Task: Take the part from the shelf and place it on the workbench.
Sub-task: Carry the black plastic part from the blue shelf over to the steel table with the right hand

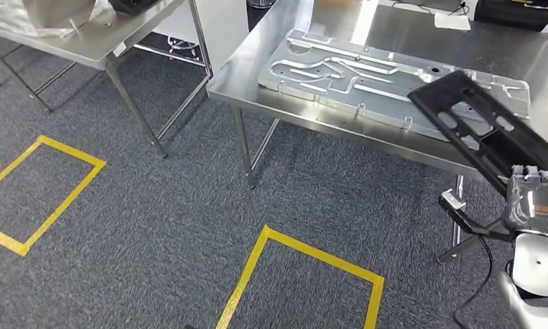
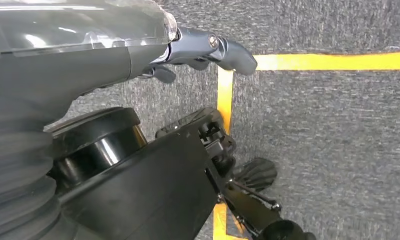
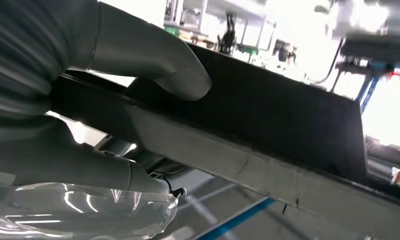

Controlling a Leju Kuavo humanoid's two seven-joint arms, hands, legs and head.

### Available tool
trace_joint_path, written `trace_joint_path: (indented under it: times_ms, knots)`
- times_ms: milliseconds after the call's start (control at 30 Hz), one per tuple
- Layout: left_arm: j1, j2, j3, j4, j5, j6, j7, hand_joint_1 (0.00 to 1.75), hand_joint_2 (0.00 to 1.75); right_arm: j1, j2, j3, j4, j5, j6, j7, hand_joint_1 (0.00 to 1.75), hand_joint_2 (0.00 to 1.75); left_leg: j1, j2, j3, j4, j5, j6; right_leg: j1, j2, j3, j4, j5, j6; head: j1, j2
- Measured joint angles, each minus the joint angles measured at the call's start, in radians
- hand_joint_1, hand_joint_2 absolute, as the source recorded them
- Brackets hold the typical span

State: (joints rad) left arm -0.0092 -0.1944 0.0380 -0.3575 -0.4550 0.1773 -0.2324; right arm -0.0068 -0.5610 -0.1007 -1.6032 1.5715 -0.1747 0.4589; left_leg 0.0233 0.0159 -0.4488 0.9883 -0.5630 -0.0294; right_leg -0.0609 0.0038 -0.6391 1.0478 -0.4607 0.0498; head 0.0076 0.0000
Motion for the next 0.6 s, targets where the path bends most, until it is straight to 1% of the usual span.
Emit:
trace_joint_path:
  times_ms: [33,67,100,133,167,200,233,267,300,333,367,400,433,467,500,533,567,600]
  knots:
    - [-0.002,0.0,0.0,0.0,0.001,0.0,0.002,0.0,1.75,0.003,0.001,-0.002,-0.002,0.0,0.004,-0.009,1.75,1.75,0.002,-0.001,-0.011,0.033,0.011,-0.006,0.001,0.002,0.01,0.005,-0.012,-0.009,0.0,0.0]
    - [-0.004,-0.001,0.001,0.0,0.001,0.0,0.005,0.0,1.75,0.003,0.003,-0.005,-0.004,0.0,0.006,-0.019,1.75,1.75,0.004,-0.002,-0.041,0.089,0.026,-0.011,0.003,0.004,0.023,0.007,-0.023,-0.017,-0.001,0.0]
    - [-0.005,-0.001,0.002,0.0,0.002,0.0,0.006,0.0,1.75,0.005,0.005,-0.008,-0.006,0.0,0.006,-0.028,1.75,1.75,0.004,-0.003,-0.086,0.162,0.034,-0.013,0.005,0.006,0.04,0.004,-0.033,-0.022,-0.002,0.0]
    - [-0.004,-0.002,0.004,0.0,0.002,0.0,0.006,0.0,1.75,0.007,0.008,-0.012,-0.007,0.0,0.007,-0.036,1.75,1.75,0.002,-0.003,-0.141,0.236,0.026,-0.012,0.009,0.007,0.06,-0.004,-0.043,-0.025,-0.002,0.0]
    - [-0.002,-0.002,0.007,0.0,0.003,0.0,0.005,0.0,1.75,0.009,0.012,-0.014,-0.007,0.001,0.006,-0.045,1.75,1.75,-0.002,-0.004,-0.194,0.293,-0.003,-0.007,0.014,0.01,0.083,-0.015,-0.052,-0.029,-0.003,0.0]
    - [0.001,-0.002,0.01,0.0,0.003,0.0,0.002,0.0,1.75,0.012,0.017,-0.016,-0.006,0.001,0.006,-0.053,1.75,1.75,-0.009,-0.004,-0.238,0.323,-0.043,0.002,0.02,0.012,0.108,-0.029,-0.062,-0.033,-0.002,0.0]
    - [0.006,-0.002,0.013,0.0,0.003,0.001,-0.001,0.0,1.75,0.014,0.021,-0.017,-0.005,0.001,0.007,-0.062,1.75,1.75,-0.019,-0.005,-0.27,0.326,-0.08,0.016,0.026,0.016,0.135,-0.043,-0.072,-0.037,-0.002,0.0]
    - [0.01,-0.002,0.015,0.001,0.003,0.001,-0.003,0.0,1.75,0.015,0.026,-0.019,-0.005,0.001,0.009,-0.07,1.75,1.75,-0.032,-0.007,-0.291,0.302,-0.1,0.034,0.033,0.02,0.164,-0.058,-0.082,-0.041,-0.002,0.0]
    - [0.013,-0.002,0.017,0.001,0.003,0.001,-0.004,0.0,1.75,0.016,0.03,-0.022,-0.004,0.001,0.014,-0.076,1.75,1.75,-0.047,-0.01,-0.3,0.253,-0.084,0.059,0.042,0.023,0.192,-0.074,-0.092,-0.045,-0.002,0.0]
    - [0.015,0.0,0.02,0.002,0.003,0.001,-0.004,0.0,1.75,0.017,0.036,-0.025,-0.003,0.001,0.02,-0.08,1.75,1.75,-0.068,-0.02,-0.302,0.182,-0.016,0.094,0.049,0.026,0.219,-0.09,-0.103,-0.051,-0.002,0.0]
    - [0.018,0.003,0.024,0.003,0.003,0.0,-0.004,0.0,1.75,0.017,0.044,-0.027,0.001,0.001,0.026,-0.082,1.75,1.75,-0.091,-0.039,-0.297,0.095,0.093,0.129,0.057,0.029,0.243,-0.104,-0.114,-0.053,0.001,0.0]
    - [0.021,0.006,0.027,0.003,0.003,-0.001,-0.004,0.0,1.75,0.017,0.053,-0.029,0.005,0.0,0.031,-0.084,1.75,1.75,-0.109,-0.059,-0.288,0.024,0.2,0.158,0.062,0.034,0.265,-0.119,-0.125,-0.053,0.003,0.0]
    - [0.024,0.009,0.031,0.004,0.003,-0.002,-0.004,0.0,1.75,0.02,0.061,-0.031,0.009,0.0,0.032,-0.086,1.75,1.75,-0.122,-0.074,-0.278,-0.024,0.281,0.174,0.063,0.04,0.286,-0.133,-0.135,-0.052,0.005,0.0]
    - [0.027,0.01,0.033,0.004,0.003,-0.003,-0.006,0.0,1.75,0.023,0.066,-0.033,0.012,0.0,0.031,-0.088,1.75,1.75,-0.126,-0.081,-0.265,-0.049,0.316,0.178,0.066,0.045,0.302,-0.138,-0.138,-0.05,0.007,0.0]
    - [0.026,0.008,0.034,0.004,0.004,-0.004,-0.01,0.0,1.75,0.026,0.066,-0.037,0.011,0.0,0.03,-0.09,1.75,1.75,-0.126,-0.078,-0.252,-0.051,0.309,0.175,0.066,0.048,0.31,-0.13,-0.133,-0.048,0.007,0.0]
    - [0.024,0.006,0.036,0.004,0.006,-0.005,-0.015,0.0,1.75,0.029,0.065,-0.043,0.01,0.0,0.029,-0.091,1.75,1.75,-0.123,-0.073,-0.236,-0.057,0.297,0.169,0.066,0.045,0.301,-0.096,-0.119,-0.047,0.007,0.0]
    - [0.02,0.004,0.038,0.004,0.009,-0.007,-0.02,0.0,1.75,0.029,0.064,-0.051,0.009,0.0,0.029,-0.091,1.75,1.75,-0.119,-0.07,-0.219,-0.064,0.285,0.165,0.066,0.038,0.275,-0.035,-0.102,-0.046,0.008,0.0]
    - [0.016,0.002,0.042,0.004,0.013,-0.01,-0.025,0.0,1.75,0.029,0.062,-0.058,0.007,0.001,0.031,-0.088,1.75,1.75,-0.114,-0.068,-0.202,-0.069,0.272,0.16,0.067,0.03,0.238,0.036,-0.094,-0.043,0.008,0.0]
